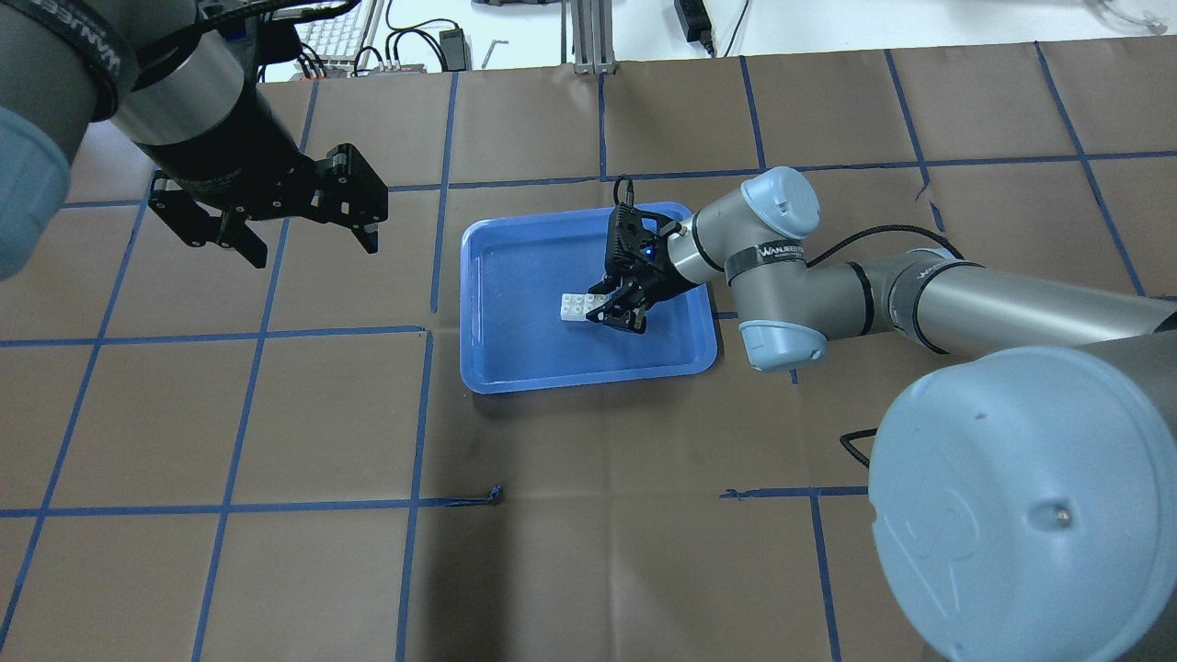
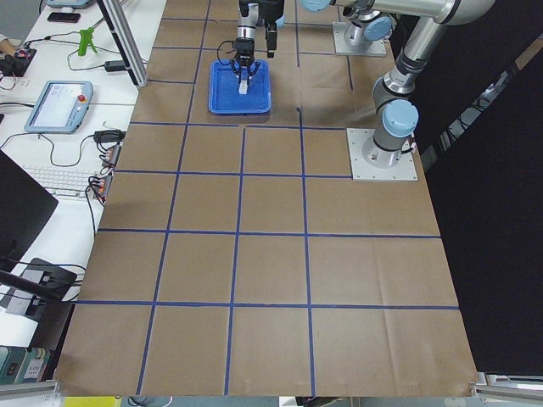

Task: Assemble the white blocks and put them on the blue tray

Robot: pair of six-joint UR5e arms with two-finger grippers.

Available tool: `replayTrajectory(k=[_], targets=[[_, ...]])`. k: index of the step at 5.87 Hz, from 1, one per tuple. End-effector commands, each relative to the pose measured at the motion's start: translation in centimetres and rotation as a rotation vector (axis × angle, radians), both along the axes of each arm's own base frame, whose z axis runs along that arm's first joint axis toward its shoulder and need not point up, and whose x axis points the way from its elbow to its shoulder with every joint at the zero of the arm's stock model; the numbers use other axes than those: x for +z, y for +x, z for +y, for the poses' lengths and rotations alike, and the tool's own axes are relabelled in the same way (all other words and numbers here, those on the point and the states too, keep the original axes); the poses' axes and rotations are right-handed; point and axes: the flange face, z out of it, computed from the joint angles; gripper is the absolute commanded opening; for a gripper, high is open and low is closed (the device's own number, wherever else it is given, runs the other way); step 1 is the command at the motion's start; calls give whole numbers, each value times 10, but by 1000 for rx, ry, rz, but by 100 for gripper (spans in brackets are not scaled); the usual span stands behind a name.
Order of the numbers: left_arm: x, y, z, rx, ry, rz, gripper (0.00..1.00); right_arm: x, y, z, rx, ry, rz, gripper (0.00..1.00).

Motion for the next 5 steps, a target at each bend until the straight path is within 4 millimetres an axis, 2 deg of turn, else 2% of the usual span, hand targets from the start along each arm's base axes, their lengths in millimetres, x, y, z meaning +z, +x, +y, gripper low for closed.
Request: replayTrajectory(k=[1, 5], targets=[[0, 0, 0, 0, 0, 0, 99, 0, 0, 0, 1, 0, -2, 27], [0, 0, 0, -4, 2, -5, 99, -1, 0, -1, 1, 0, -2, 31]])
